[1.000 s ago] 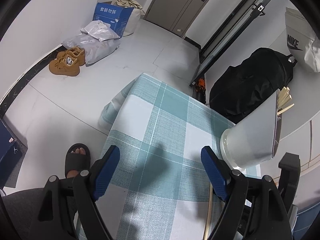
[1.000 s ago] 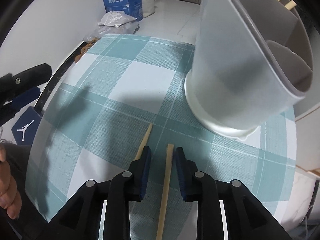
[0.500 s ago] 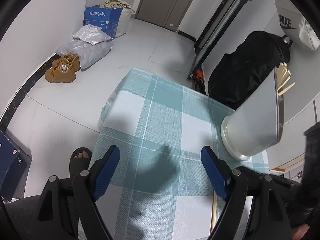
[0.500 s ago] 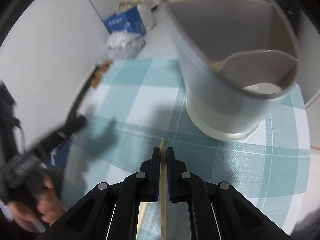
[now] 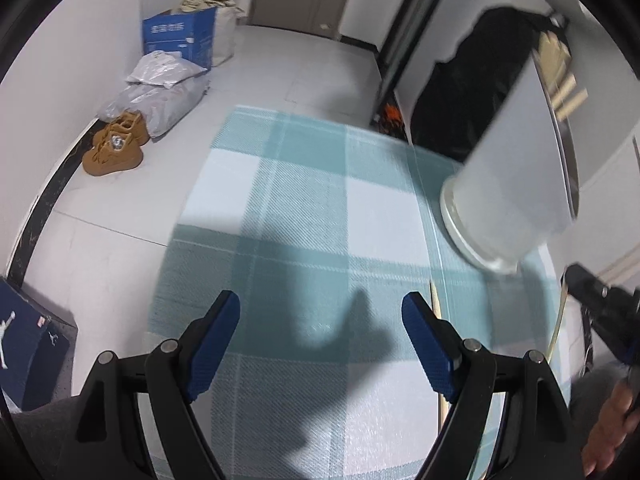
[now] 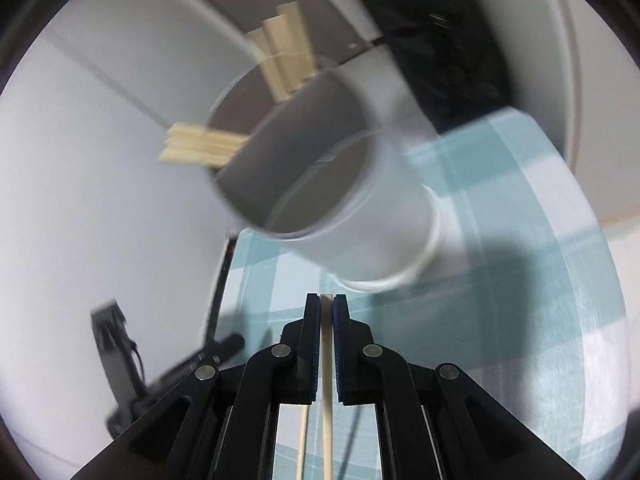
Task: Organize utensils
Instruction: 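Lift the chopstick with the right gripper while the left gripper grasps the last chopstick, then carry the chopstick in the left gripper over the utensil holder and lower it in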
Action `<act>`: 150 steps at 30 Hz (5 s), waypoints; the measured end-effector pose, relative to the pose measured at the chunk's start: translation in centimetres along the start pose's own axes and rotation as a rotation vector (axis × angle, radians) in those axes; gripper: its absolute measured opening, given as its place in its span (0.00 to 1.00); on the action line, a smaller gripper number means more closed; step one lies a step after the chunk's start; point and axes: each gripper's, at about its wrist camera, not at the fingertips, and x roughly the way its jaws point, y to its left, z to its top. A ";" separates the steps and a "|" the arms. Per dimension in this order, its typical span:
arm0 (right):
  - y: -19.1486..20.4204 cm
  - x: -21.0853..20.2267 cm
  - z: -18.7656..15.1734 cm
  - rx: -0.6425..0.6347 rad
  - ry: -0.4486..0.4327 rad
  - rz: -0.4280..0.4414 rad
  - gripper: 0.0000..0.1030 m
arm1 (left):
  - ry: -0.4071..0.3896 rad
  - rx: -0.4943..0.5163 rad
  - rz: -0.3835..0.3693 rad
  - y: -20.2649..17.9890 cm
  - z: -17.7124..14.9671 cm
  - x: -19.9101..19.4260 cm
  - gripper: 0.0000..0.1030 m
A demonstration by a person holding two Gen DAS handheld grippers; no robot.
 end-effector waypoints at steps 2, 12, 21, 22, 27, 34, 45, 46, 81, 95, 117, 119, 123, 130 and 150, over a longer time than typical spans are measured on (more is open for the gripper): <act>-1.6 -0.7 -0.2 0.064 -0.004 0.006 0.05 | 0.019 0.030 -0.001 -0.6 -0.4 0.1 0.77; -8.4 -2.6 -1.8 0.319 -0.038 0.085 0.05 | 0.114 0.209 -0.013 -5.4 -0.9 0.5 0.77; -10.7 -4.6 -0.7 0.454 -0.133 0.160 0.05 | 0.210 0.246 0.061 -7.3 0.0 2.5 0.77; -10.6 -4.9 -0.5 0.445 -0.144 0.161 0.05 | 0.216 0.247 0.072 -7.2 0.1 2.5 0.77; -10.8 -5.9 0.5 0.417 -0.198 0.163 0.05 | 0.266 0.254 0.092 -7.2 0.2 3.2 0.60; -11.4 -6.1 0.9 0.457 -0.203 0.196 0.05 | 0.309 0.271 0.129 -7.5 0.4 3.5 0.45; -11.5 -5.8 0.7 0.458 -0.179 0.175 0.05 | 0.370 0.183 0.114 -7.9 0.8 4.2 0.01; -11.5 -5.8 0.7 0.457 -0.177 0.173 0.05 | 0.366 0.179 0.108 -7.8 0.7 4.2 0.01; 0.3 -8.5 -2.2 -0.147 -0.294 0.119 0.05 | -0.064 0.294 -0.108 -8.3 0.5 -6.8 0.01; 5.2 -10.0 -2.5 -0.303 -0.334 0.086 0.05 | -0.125 0.287 -0.168 -7.1 0.8 -9.1 0.01; 9.7 -13.3 4.9 -0.402 -0.398 0.081 0.05 | -0.254 0.266 -0.220 -9.1 7.1 -13.9 0.01; 10.0 -13.5 5.9 -0.405 -0.402 0.082 0.05 | -0.264 0.271 -0.221 -9.7 8.0 -14.2 0.01; 10.6 -14.0 8.0 -0.408 -0.413 0.076 0.05 | -0.271 0.256 -0.224 -10.6 9.8 -14.4 0.01; 11.9 -14.2 12.8 -0.418 -0.448 0.067 0.05 | -0.293 0.244 -0.233 -11.1 13.1 -14.6 0.01; 13.4 -9.5 18.6 -0.522 -0.516 0.028 0.05 | -0.438 0.197 -0.245 -11.6 17.5 -10.7 0.01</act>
